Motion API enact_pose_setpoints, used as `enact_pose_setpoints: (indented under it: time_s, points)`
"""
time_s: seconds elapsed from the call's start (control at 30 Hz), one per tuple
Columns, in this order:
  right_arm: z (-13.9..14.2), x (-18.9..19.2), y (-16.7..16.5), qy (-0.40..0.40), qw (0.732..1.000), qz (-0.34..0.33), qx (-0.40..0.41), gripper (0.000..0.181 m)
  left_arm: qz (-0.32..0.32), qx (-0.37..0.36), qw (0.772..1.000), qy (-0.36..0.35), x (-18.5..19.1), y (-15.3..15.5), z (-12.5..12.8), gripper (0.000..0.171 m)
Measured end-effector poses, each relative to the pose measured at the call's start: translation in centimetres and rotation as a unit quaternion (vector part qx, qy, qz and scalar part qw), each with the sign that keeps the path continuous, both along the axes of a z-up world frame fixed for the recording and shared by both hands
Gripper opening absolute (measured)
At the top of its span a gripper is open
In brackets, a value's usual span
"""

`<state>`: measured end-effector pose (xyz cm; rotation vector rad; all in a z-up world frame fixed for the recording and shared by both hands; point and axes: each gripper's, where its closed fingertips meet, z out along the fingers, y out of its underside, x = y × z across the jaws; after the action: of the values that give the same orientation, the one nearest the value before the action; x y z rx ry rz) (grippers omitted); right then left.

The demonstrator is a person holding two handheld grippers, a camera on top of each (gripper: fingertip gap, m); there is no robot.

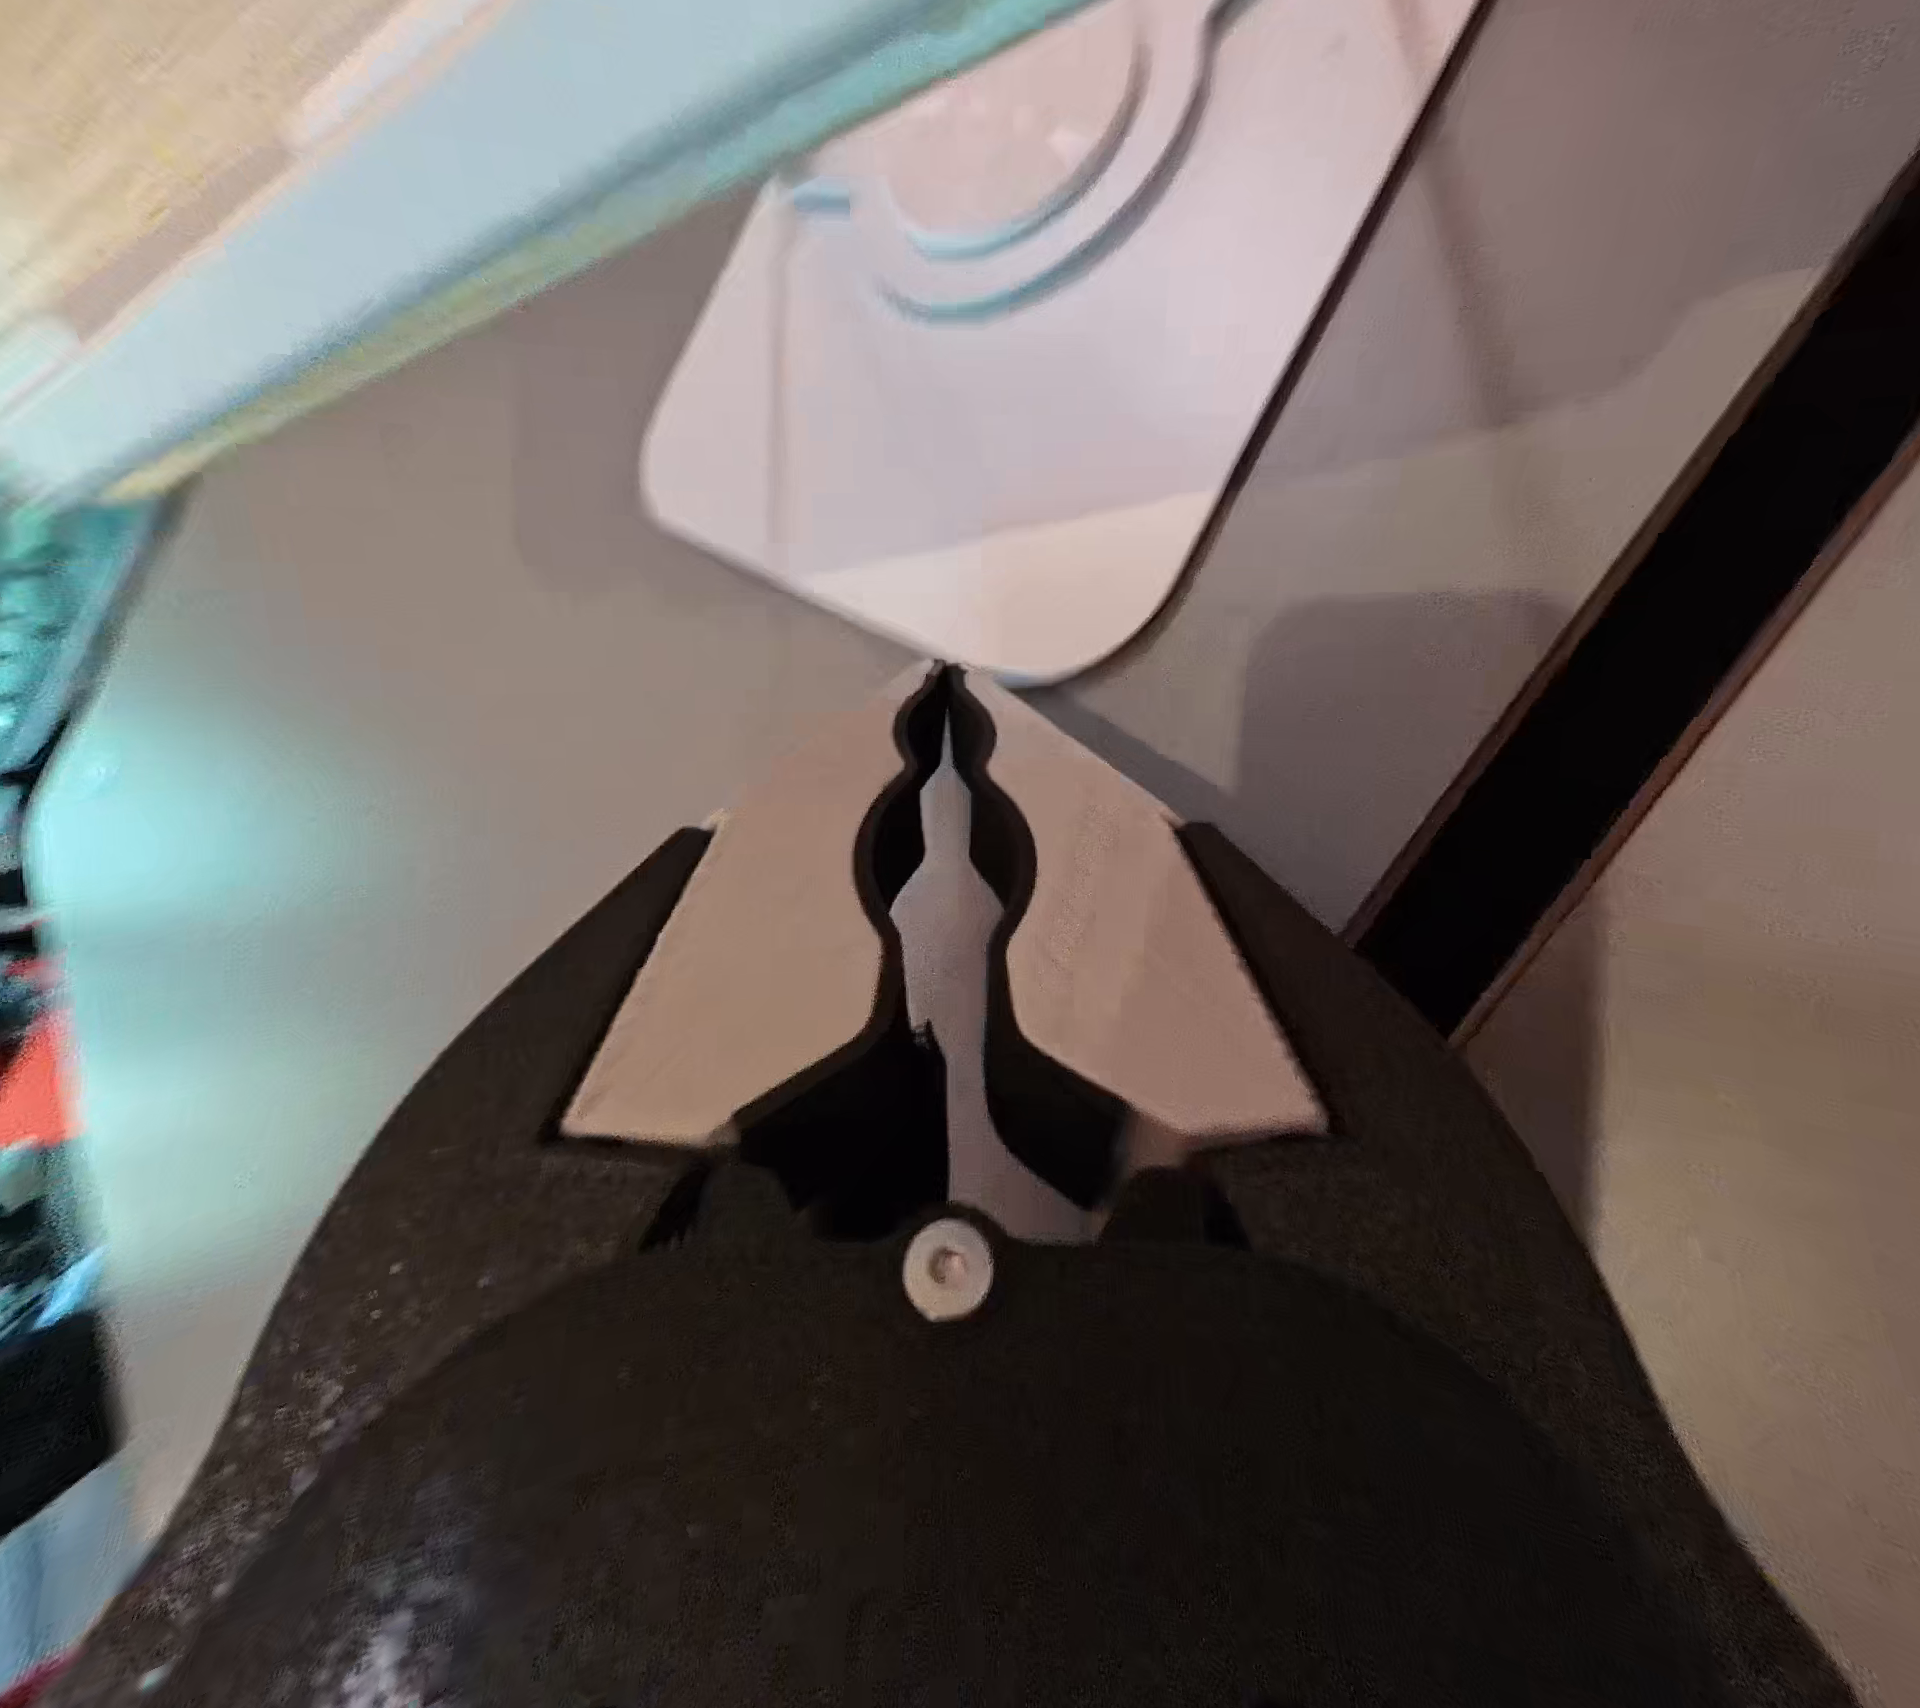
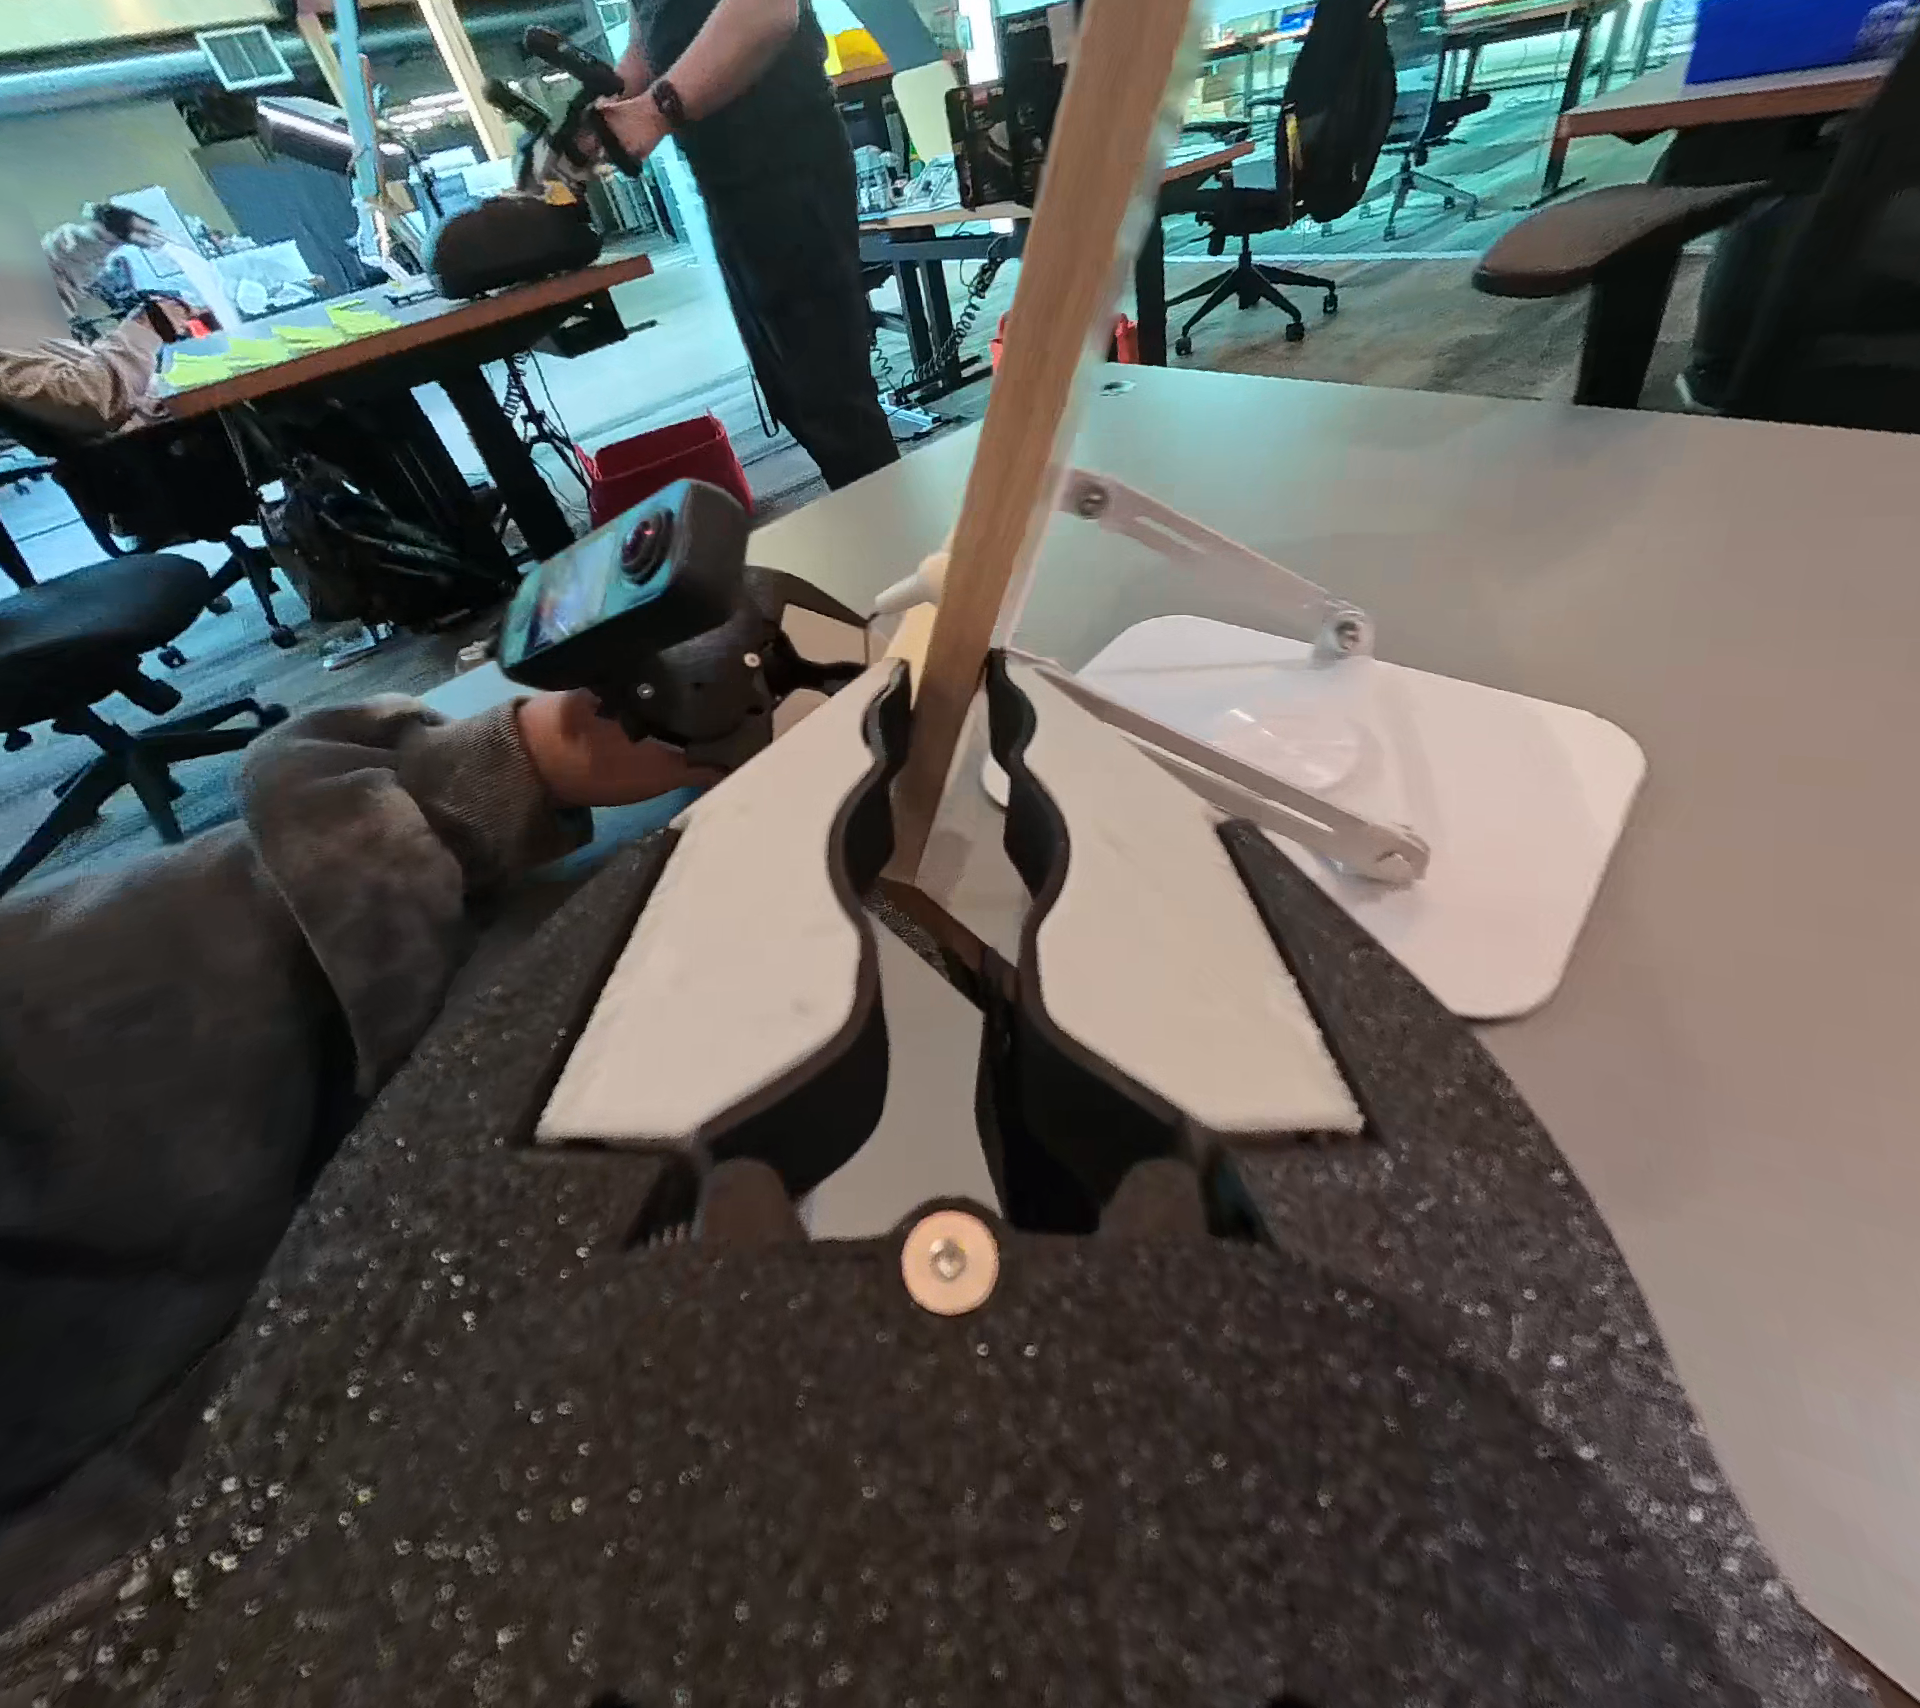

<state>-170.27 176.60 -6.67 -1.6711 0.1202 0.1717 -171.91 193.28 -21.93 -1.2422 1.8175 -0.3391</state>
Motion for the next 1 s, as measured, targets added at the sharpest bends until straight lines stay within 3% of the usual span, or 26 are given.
enact_pose_setpoints:
  time_s: [0.07,0.17,0.3,0.37,0.43,0.5,0.57,0.6,0.67,0.73,0.8,0.87,0.9,1.0]
  points:
    - [0.0,-1.5,1.2,0.01,1.0,0.015,0.007,0.016,0.055,0.0,0.998,-0.035,-2.7,1.9,1.4,0.0]
    - [0.0,-3.9,3.7,0.016,0.999,0.04,0.022,0.019,0.094,-0.091,0.987,-0.095,-6.0,3.0,3.3,0.0]
    - [-0.1,-6.2,7.8,-0.003,0.996,0.086,0.03,0.022,0.077,-0.188,0.96,-0.194,-7.1,0.8,9.6,0.0]
    - [-0.4,-7.0,8.6,0.018,0.991,0.132,0.022,0.034,0.055,-0.234,0.94,-0.243,-6.8,-1.0,13.4,0.008]
    - [-1.2,-5.2,8.1,0.017,0.991,0.13,0.023,0.038,0.02,-0.281,0.92,-0.273,-6.4,-3.1,16.6,0.021]
    - [-3.2,0.7,7.5,-0.032,0.999,0.031,-0.017,0.034,-0.025,-0.3,0.908,-0.29,-6.1,-5.3,18.8,0.034]
    - [-6.8,8.5,6.4,-0.093,0.982,-0.118,-0.118,0.019,-0.037,-0.266,0.92,-0.284,-5.3,-6.6,19.0,0.041]
    - [-8.8,10.7,6.0,-0.094,0.971,-0.146,-0.166,0.02,-0.035,-0.24,0.929,-0.281,-4.7,-6.8,18.7,0.043]
    - [-12.4,13.3,5.7,-0.061,0.955,-0.171,-0.233,0.021,-0.029,-0.199,0.933,-0.297,-3.9,-6.9,18.8,0.029]
    - [-14.4,13.9,5.9,-0.027,0.95,-0.169,-0.262,0.021,-0.024,-0.186,0.935,-0.302,-3.5,-6.7,18.8,0.025]
    - [-16.1,13.6,5.8,-0.002,0.941,-0.157,-0.3,0.024,-0.037,-0.2,0.921,-0.331,-4.1,-7.0,20.1,0.024]
    - [-16.0,13.3,5.9,-0.013,0.943,-0.152,-0.296,0.0,-0.07,-0.224,0.906,-0.353,-5.0,-8.1,21.4,0.025]
    - [-16.0,13.3,6.0,-0.018,0.943,-0.152,-0.296,0.0,-0.099,-0.241,0.903,-0.342,-5.1,-9.2,21.3,0.028]
    - [-16.0,13.3,6.0,-0.006,0.944,-0.148,-0.293,0.0,-0.093,-0.21,0.931,-0.283,-4.0,-9.9,18.7,0.041]
